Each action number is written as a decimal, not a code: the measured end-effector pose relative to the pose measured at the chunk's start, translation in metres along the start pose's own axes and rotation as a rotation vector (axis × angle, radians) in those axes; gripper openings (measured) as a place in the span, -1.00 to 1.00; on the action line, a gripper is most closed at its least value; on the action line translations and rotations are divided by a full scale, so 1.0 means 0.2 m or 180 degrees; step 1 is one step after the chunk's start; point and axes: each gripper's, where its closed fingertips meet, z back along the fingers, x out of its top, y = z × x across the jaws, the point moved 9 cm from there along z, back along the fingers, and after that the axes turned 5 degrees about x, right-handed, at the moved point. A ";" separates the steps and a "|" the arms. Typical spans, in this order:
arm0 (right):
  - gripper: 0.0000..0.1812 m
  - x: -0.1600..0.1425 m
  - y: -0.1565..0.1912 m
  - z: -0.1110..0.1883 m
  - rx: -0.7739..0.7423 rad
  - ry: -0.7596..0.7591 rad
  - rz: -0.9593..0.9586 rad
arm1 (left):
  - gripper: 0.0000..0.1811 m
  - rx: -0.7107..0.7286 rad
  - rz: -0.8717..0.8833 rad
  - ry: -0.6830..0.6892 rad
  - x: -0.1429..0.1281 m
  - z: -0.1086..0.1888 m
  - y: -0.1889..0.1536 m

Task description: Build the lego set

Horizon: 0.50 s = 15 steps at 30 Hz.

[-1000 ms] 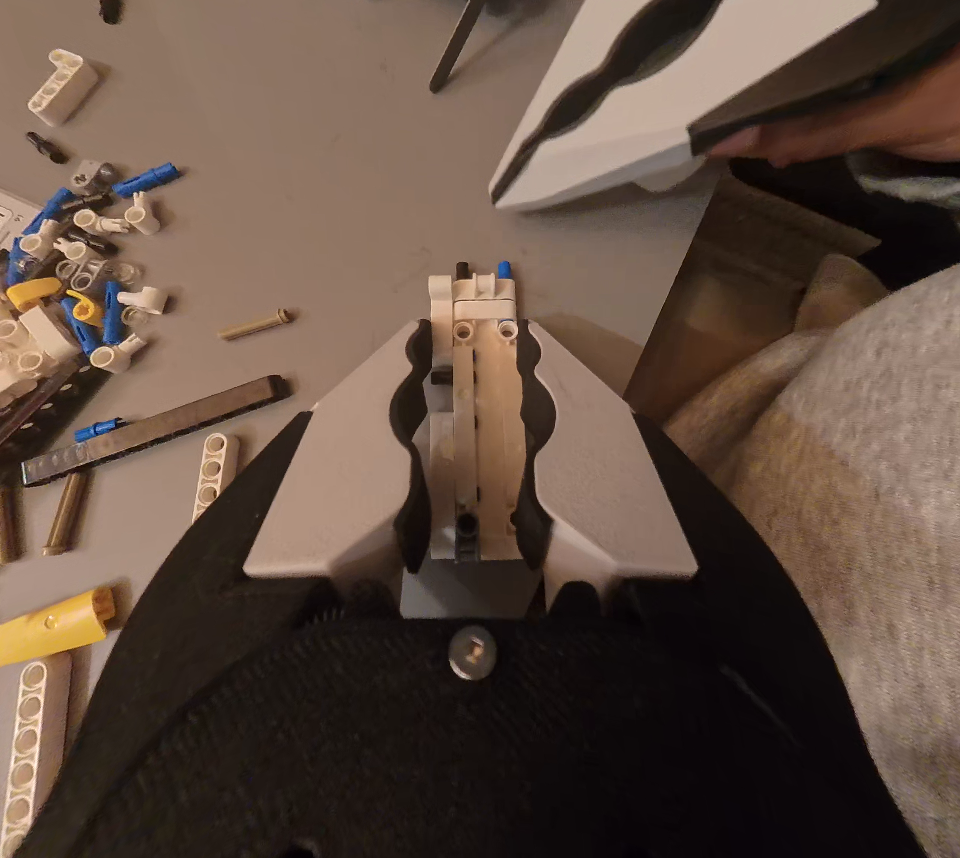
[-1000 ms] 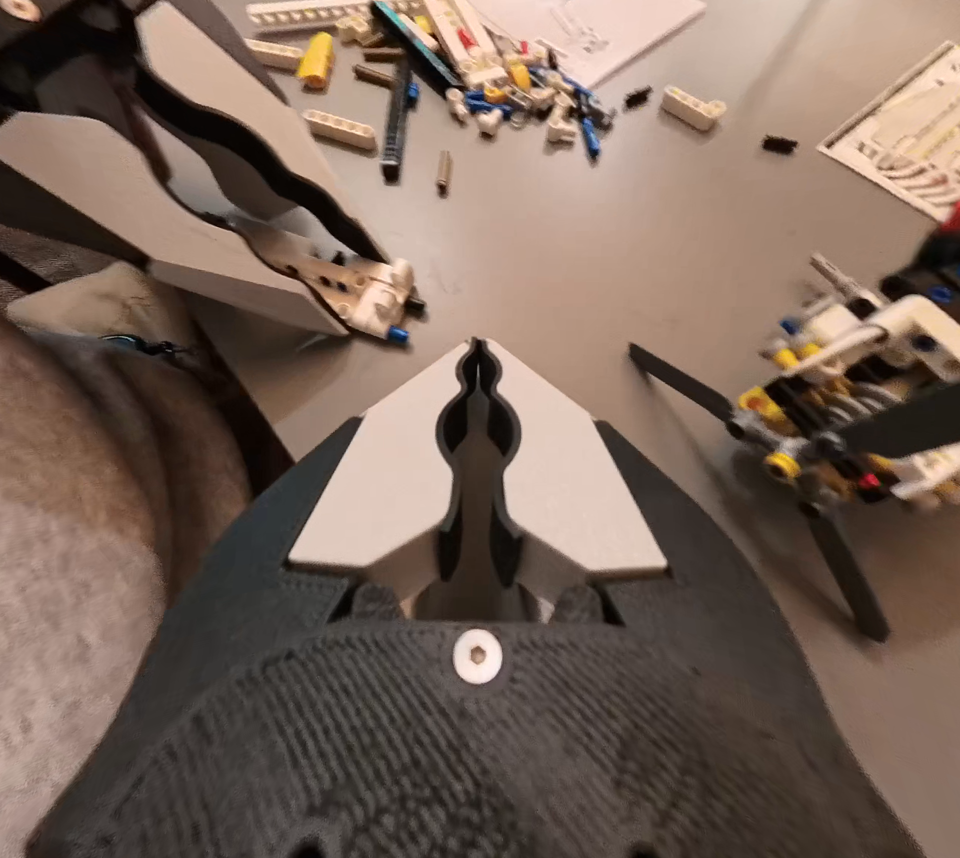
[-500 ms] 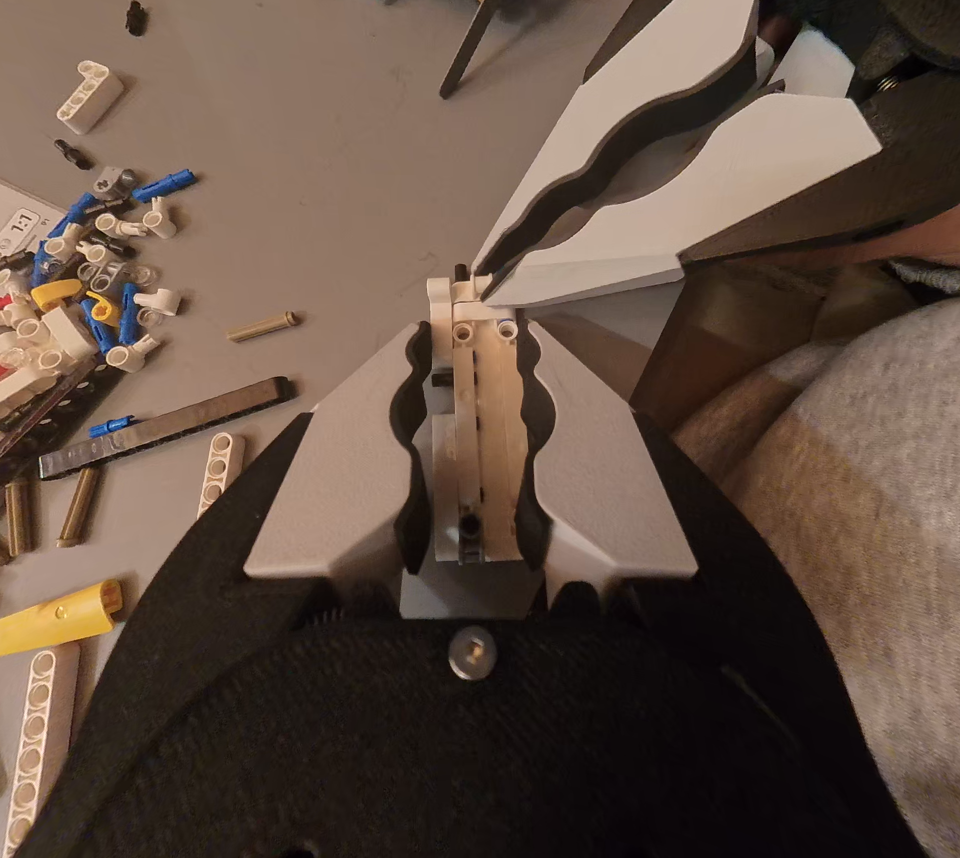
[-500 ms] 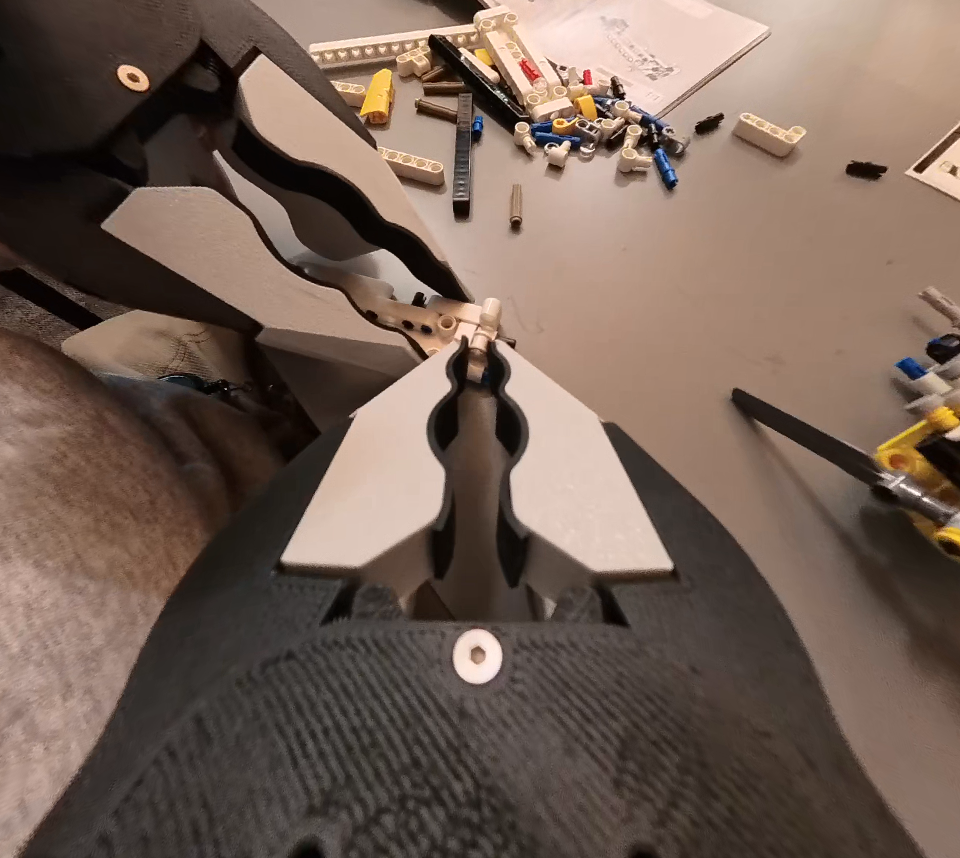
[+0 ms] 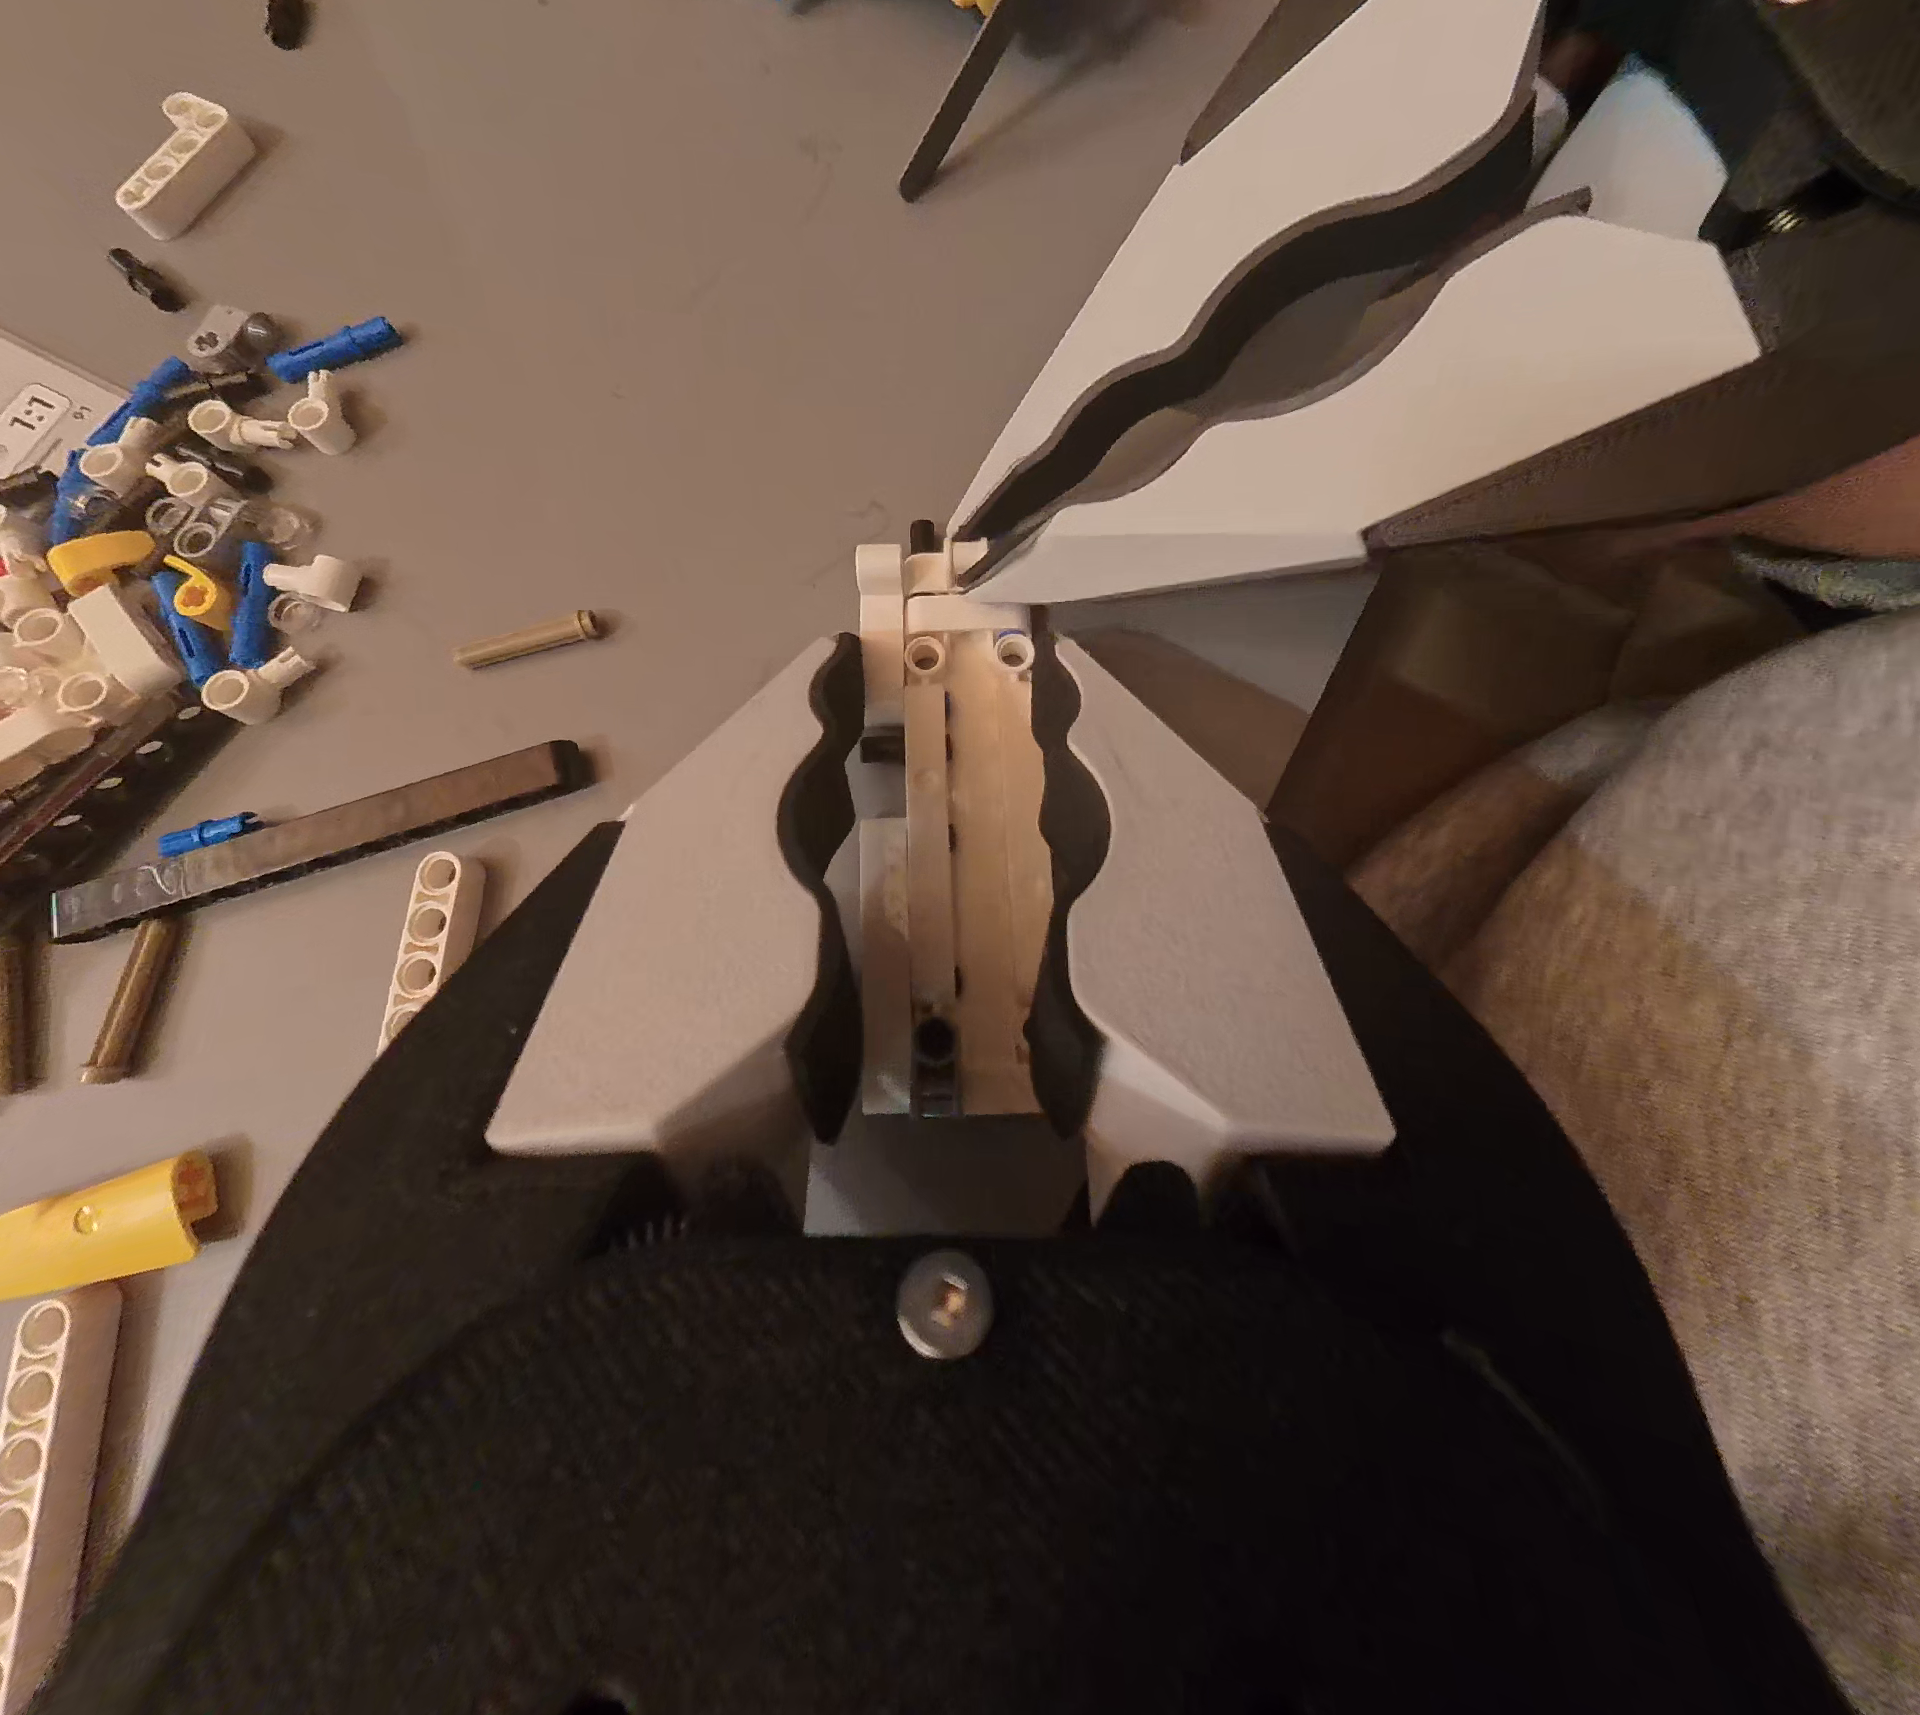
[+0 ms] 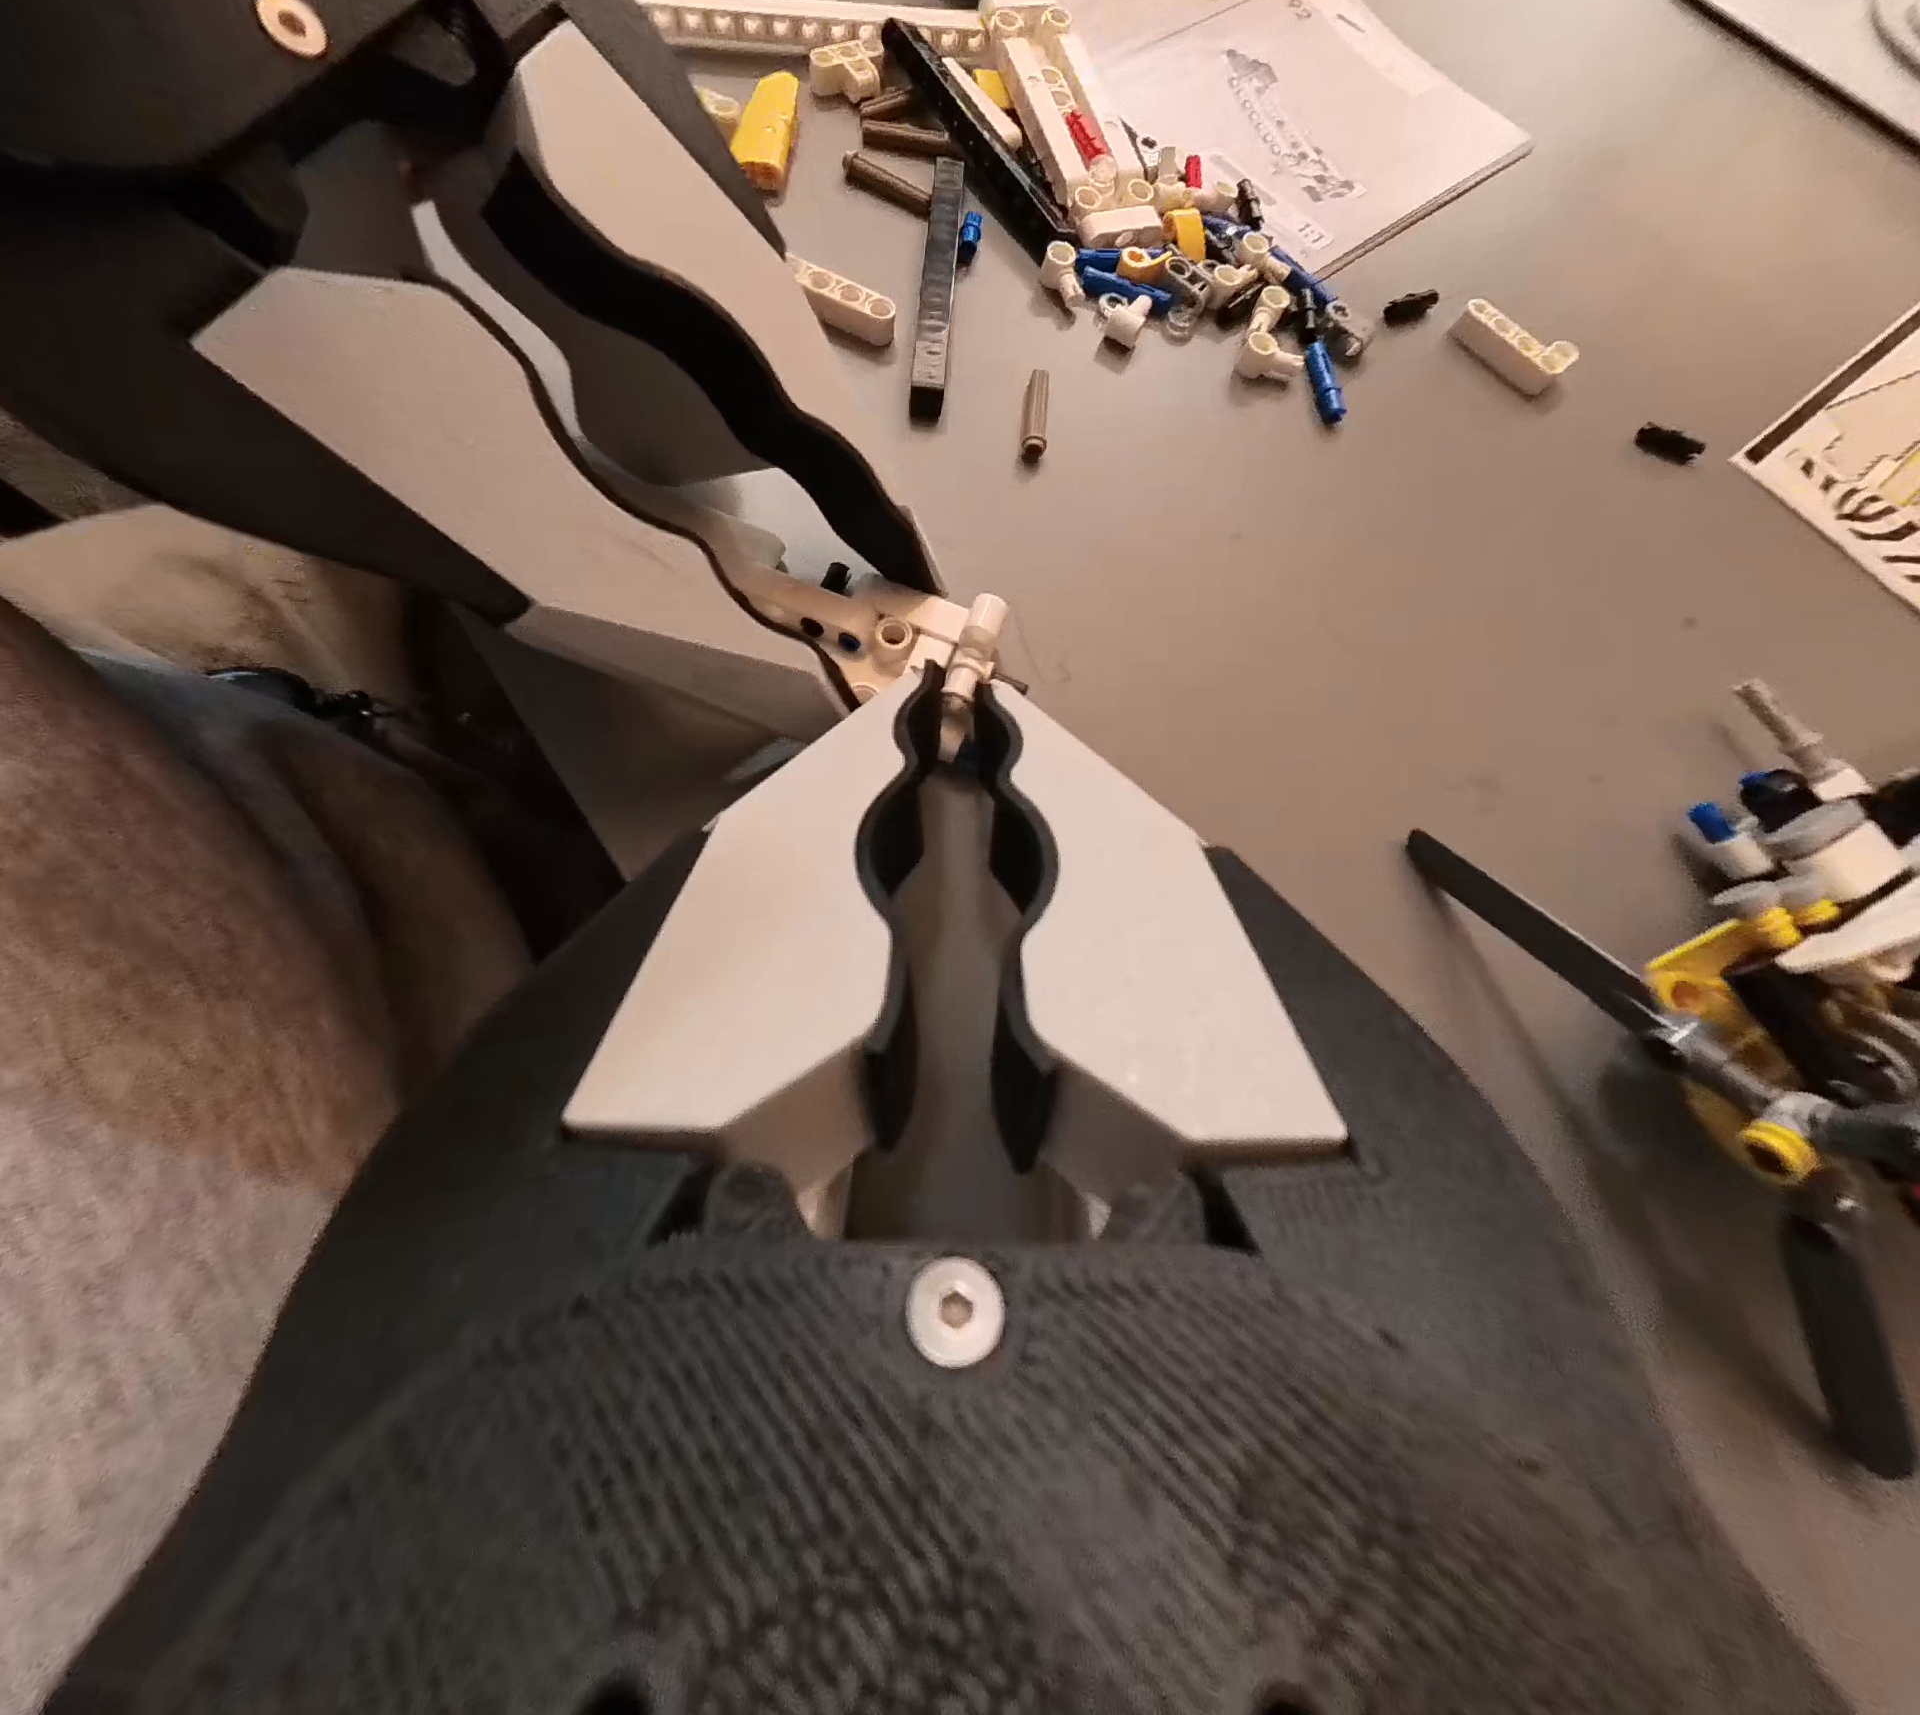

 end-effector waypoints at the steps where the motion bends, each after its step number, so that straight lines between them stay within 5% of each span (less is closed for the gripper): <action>1: -0.94 0.00 -0.01 0.00 0.0019 -0.0007 -0.0040 | -0.61 -0.0001 0.0002 0.0002 0.00 0.00 0.00; 4: -0.94 -0.07 -0.17 0.07 -0.0924 0.0254 0.0162 | -0.62 -0.0223 0.0042 0.0015 -0.02 0.03 -0.03; 7: -0.94 -0.09 -0.21 0.11 -0.0277 0.0026 -0.0636 | -0.62 0.0047 0.0127 -0.0008 -0.02 0.03 0.04; 10: -0.94 -0.06 -0.12 0.07 -0.0312 0.0035 -0.0115 | -0.63 -0.0067 0.0187 0.0019 -0.01 0.02 0.05; 15: -0.94 -0.05 -0.14 0.09 -0.0091 -0.0245 -0.0364 | -0.63 -0.0097 0.0020 0.0105 0.01 0.02 0.03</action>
